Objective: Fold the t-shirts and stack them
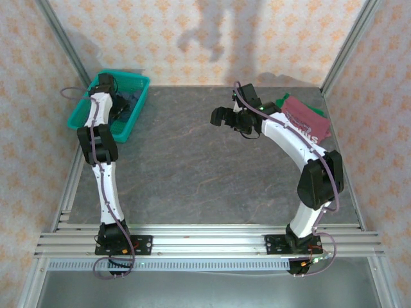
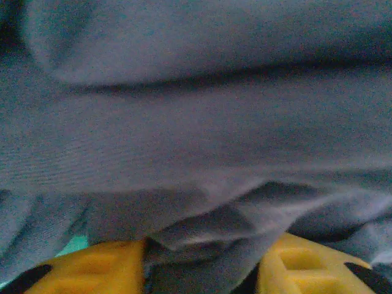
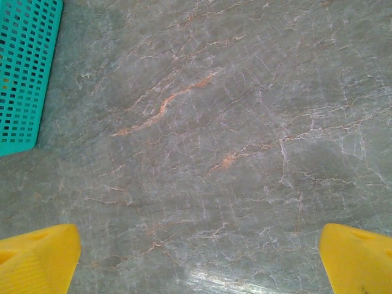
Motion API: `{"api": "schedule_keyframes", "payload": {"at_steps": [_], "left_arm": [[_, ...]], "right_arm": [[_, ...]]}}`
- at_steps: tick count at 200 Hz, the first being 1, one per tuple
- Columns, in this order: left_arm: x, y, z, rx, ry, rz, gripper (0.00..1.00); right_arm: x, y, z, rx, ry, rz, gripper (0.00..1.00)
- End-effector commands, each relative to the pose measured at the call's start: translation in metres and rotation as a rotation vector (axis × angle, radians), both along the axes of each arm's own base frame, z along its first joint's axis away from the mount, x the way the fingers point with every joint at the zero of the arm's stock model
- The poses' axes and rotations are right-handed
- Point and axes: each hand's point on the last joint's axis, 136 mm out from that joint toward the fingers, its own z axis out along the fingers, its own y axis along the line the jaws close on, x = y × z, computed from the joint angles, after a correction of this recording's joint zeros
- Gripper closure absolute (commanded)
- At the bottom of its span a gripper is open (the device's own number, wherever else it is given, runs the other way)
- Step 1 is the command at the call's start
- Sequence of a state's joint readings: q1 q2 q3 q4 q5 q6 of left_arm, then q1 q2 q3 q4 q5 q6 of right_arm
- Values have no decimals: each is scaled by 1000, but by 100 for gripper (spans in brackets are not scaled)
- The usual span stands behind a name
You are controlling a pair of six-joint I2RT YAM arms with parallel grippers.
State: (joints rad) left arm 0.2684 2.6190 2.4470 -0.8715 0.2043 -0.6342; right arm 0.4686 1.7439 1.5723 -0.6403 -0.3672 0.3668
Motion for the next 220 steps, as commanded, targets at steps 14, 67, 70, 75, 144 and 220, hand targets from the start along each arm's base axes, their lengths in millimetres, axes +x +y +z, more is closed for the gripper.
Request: {"api": "schedule_keyframes", "payload": {"at_steps": [14, 67, 70, 75, 144, 220], "left_arm": [[11, -14, 10, -56, -53, -24, 100], [24, -17, 219, 109, -473, -97, 100], [22, -19, 233, 116, -501, -100, 100], [19, -23, 254, 127, -540, -106, 100], [-61, -121, 500, 199, -1047, -274, 100], [-125, -263, 535, -8, -1116, -538, 100]], "right_arm": [[-5, -8, 23, 3, -53, -30, 0], [-15, -21, 34, -28, -109, -27, 1], [-16, -21, 34, -28, -111, -26, 1], [-17, -22, 35, -28, -117, -23, 1], [-29, -50, 40, -15, -157, -55, 1], [-49, -96, 50, 0, -207, -157, 1]]}}
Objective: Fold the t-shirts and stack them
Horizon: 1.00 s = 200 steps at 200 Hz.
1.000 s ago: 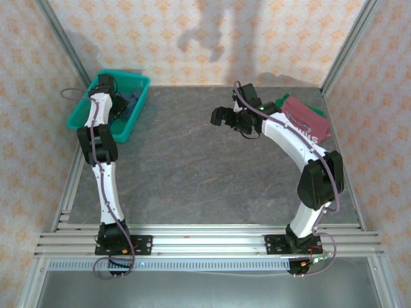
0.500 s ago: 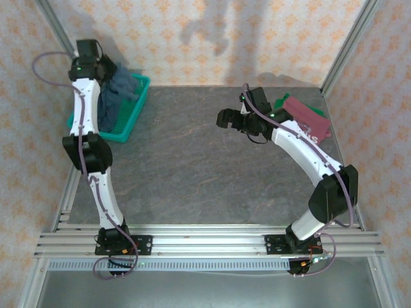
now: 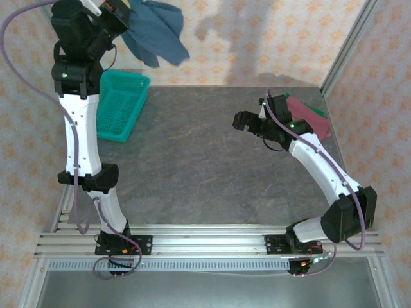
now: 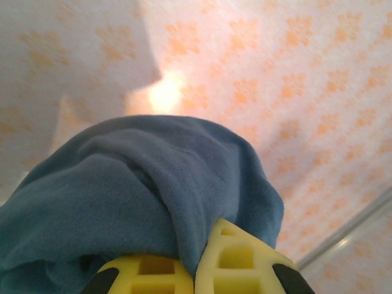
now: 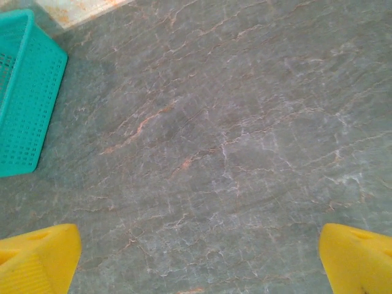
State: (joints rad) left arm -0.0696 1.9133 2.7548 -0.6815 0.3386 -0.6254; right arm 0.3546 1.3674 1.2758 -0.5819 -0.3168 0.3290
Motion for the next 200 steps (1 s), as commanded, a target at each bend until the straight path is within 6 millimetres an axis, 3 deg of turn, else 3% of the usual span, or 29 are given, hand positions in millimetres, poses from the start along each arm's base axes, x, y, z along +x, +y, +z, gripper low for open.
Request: {"api": "schedule_keyframes", "payload": {"at_steps": [1, 18, 46, 51, 60, 68, 76, 82, 115, 135, 144, 167, 200], "left_arm": [[-7, -49, -30, 33, 105, -118, 100], [-6, -98, -83, 85, 244, -210, 100], [-1, -178, -215, 112, 472, -312, 99], [0, -189, -241, 118, 505, -321, 85], [2, -200, -289, 134, 594, -320, 47], [2, -206, -325, 124, 671, -331, 31], [-2, -205, -349, 102, 726, -309, 7], [-7, -201, -352, 92, 719, -290, 0], [-57, -141, -316, 132, 688, -99, 0], [-94, -109, -312, 185, 716, -52, 0], [-109, -92, -320, 197, 747, -24, 0], [-130, -58, -368, 130, 858, -13, 0], [-132, -56, -411, 163, 941, -77, 0]], "right_arm": [[-6, -15, 10, -1, -50, -38, 1], [-15, -25, 5, -12, -49, -64, 1], [-28, -35, -12, -16, -22, -94, 1], [-30, -35, -16, -15, -17, -95, 1], [-33, -34, -26, -10, 2, -92, 1], [-36, -33, -35, -8, 23, -86, 1], [-42, -34, -36, -4, 22, -81, 1], [-46, -36, -41, -12, 37, -84, 1], [-73, -47, -68, -52, 120, -88, 1], [-88, -45, -76, -12, 154, -88, 1], [-94, -42, -80, 20, 178, -85, 0], [-116, -27, -92, 126, 277, -73, 4], [-152, 11, -121, 161, 424, 7, 11]]}}
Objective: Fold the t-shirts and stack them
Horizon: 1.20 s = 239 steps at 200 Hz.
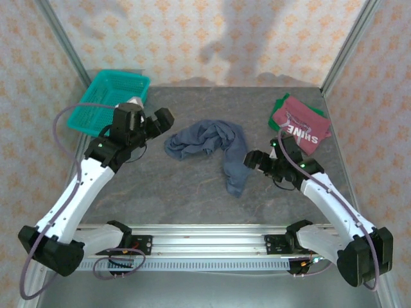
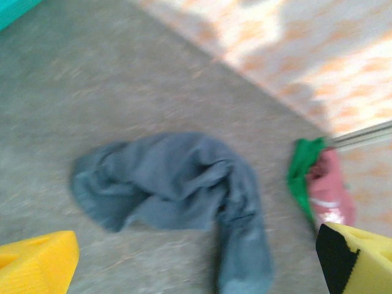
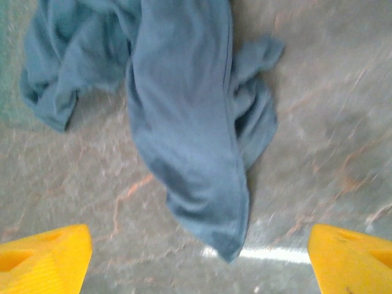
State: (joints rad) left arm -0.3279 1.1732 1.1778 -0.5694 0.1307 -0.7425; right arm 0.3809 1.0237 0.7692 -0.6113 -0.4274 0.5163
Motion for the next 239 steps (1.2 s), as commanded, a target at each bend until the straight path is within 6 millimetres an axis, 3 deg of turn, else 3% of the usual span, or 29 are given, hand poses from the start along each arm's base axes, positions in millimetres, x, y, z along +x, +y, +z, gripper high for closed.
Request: {"api": "schedule_keyframes", "payload": {"at_steps": [1, 34, 48, 99, 141, 239], "left_arm": [[-6, -9, -78, 46, 222, -79, 0], [7, -16, -124, -16, 304, -97, 8], [13, -15, -138, -21, 333, -91, 10], [39, -31, -157, -109, 357, -103, 19], [33, -42, -181, -156, 437, -100, 25], [62, -64, -225, -276, 484, -18, 39]], "right_arm": [[-31, 29, -20, 59, 139, 51, 11], [-47, 48, -59, -41, 227, 95, 23], [-47, 47, -75, -103, 250, 73, 26], [-36, 49, -99, -131, 268, 22, 34], [-29, 48, -114, -171, 283, 1, 40], [-1, 43, -119, -255, 241, -41, 81]]}}
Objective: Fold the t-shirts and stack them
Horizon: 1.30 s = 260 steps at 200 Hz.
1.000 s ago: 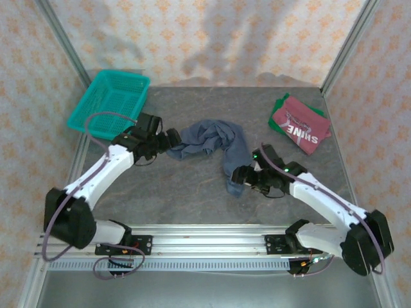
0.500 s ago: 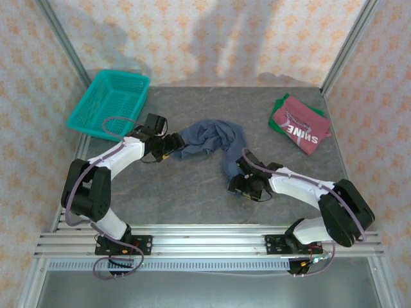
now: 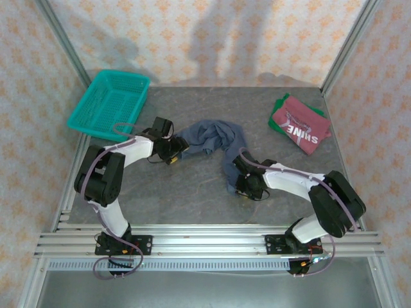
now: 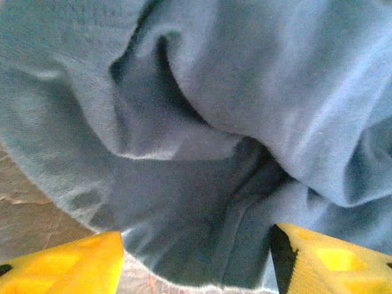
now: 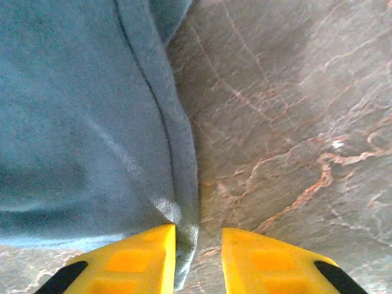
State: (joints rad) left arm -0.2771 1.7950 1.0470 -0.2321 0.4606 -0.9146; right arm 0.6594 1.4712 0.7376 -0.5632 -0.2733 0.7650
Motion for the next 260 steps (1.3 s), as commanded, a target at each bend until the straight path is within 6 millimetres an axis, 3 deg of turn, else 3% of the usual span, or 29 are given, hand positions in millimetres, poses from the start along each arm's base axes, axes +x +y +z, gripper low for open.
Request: {"api": "schedule_keyframes", "payload": {"at_steps": [1, 26, 35, 44, 52, 64, 89, 133, 159, 206, 226, 260], "left_arm": [[18, -12, 4, -50, -31, 36, 39], [21, -12, -7, -13, 1, 31, 55], [22, -9, -11, 4, 11, 30, 67], [22, -3, -12, 37, 18, 33, 89], [23, 5, -7, 79, 11, 28, 100], [22, 17, 7, 153, -13, 5, 100], [29, 38, 65, 279, -123, -47, 100], [37, 74, 197, 439, -374, -53, 100], [34, 90, 260, 502, -492, -57, 100], [13, 118, 347, 558, -666, 5, 100], [0, 118, 380, 542, -755, 15, 100], [-12, 108, 432, 458, -904, 16, 100]], "right_arm": [[41, 11, 4, 11, -144, -8, 82], [44, 9, 10, 4, -157, 3, 92], [45, 7, 13, 6, -161, 4, 96], [46, 4, 18, 4, -168, 5, 100], [49, 0, 25, 2, -180, 4, 100], [54, -6, 39, -3, -214, 1, 100], [70, -19, 83, 13, -313, -16, 100], [109, -50, 201, 107, -546, -96, 100], [128, -74, 260, 151, -651, -153, 100], [141, -115, 344, 184, -819, -244, 100], [137, -123, 378, 214, -896, -259, 100], [132, -138, 419, 236, -991, -300, 100]]}}
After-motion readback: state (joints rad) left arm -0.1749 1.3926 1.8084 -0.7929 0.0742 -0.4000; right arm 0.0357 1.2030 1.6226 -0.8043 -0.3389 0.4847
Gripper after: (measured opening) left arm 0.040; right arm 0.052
